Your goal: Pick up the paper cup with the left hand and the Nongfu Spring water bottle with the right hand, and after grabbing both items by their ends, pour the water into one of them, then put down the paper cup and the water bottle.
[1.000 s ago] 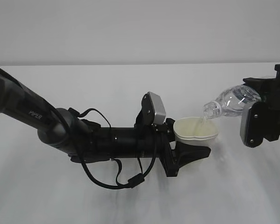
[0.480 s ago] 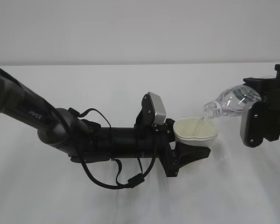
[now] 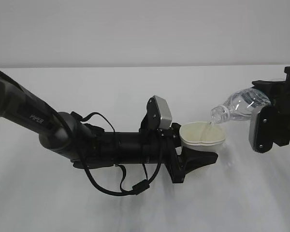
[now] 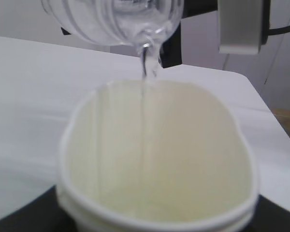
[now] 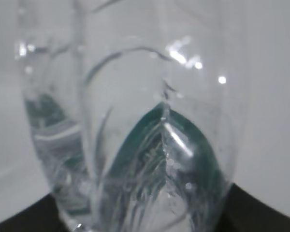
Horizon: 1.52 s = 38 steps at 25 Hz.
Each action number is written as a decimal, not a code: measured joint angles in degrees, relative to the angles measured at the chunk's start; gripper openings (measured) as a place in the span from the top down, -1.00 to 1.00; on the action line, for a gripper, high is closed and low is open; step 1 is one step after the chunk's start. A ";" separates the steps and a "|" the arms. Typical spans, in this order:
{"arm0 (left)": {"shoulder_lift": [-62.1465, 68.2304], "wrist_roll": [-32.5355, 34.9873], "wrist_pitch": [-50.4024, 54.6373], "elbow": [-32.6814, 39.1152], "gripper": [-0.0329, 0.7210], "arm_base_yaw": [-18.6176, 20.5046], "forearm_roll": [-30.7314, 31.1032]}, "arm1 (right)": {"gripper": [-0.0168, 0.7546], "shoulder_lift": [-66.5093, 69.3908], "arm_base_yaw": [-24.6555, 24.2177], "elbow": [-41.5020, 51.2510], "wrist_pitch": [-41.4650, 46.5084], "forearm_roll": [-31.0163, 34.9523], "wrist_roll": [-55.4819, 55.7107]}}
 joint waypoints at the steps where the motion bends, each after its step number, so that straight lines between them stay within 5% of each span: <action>1: 0.00 0.00 0.00 0.00 -0.23 0.00 0.00 | -0.02 0.00 0.00 0.00 0.00 0.00 -0.16; 38: 0.00 -0.10 0.29 0.00 -0.23 0.00 0.14 | -0.02 0.00 0.00 0.00 0.34 0.92 -2.13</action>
